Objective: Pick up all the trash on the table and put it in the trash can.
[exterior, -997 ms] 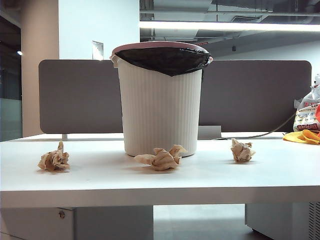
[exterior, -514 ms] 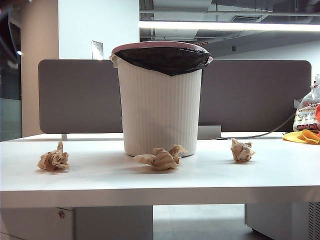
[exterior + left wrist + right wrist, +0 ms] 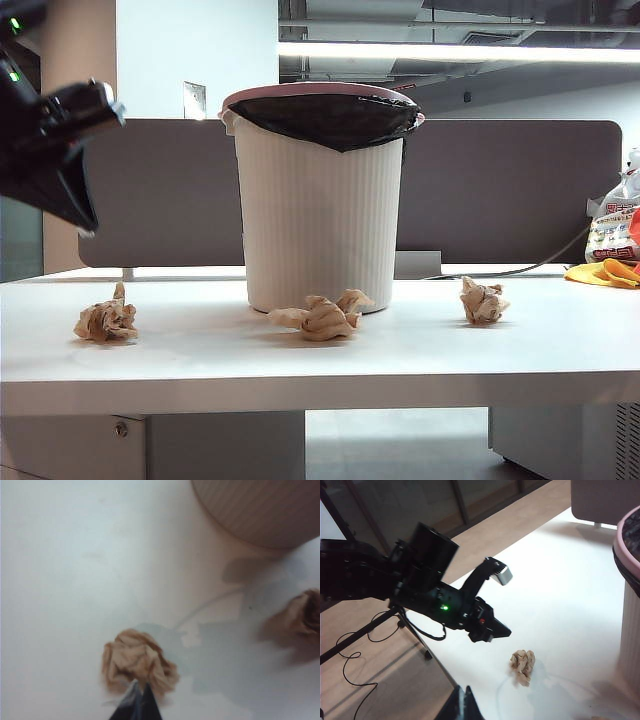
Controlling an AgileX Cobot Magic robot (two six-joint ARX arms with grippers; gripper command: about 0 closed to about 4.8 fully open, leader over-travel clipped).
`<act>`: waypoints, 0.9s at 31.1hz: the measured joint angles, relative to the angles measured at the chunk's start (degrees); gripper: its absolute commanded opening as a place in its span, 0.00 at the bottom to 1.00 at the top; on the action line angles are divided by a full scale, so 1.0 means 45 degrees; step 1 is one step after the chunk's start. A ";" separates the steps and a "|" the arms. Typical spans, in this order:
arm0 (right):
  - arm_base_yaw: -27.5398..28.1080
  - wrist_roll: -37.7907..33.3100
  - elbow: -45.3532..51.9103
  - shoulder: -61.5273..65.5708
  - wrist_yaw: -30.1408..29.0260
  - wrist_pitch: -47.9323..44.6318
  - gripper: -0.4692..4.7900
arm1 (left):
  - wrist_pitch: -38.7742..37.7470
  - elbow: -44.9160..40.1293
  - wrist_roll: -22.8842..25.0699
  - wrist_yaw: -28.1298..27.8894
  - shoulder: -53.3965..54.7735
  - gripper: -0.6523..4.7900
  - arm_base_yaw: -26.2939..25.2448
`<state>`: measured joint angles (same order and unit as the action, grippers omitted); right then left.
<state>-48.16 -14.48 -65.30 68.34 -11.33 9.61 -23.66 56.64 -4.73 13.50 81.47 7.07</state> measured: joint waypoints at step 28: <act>0.0019 0.0219 0.0019 0.1336 -0.1452 -0.0180 0.08 | 0.1277 0.0005 0.0233 -0.1957 0.2555 1.00 0.0913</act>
<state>-48.07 -13.50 -65.21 74.35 -17.87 8.80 -17.91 56.66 -3.68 4.69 92.97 11.18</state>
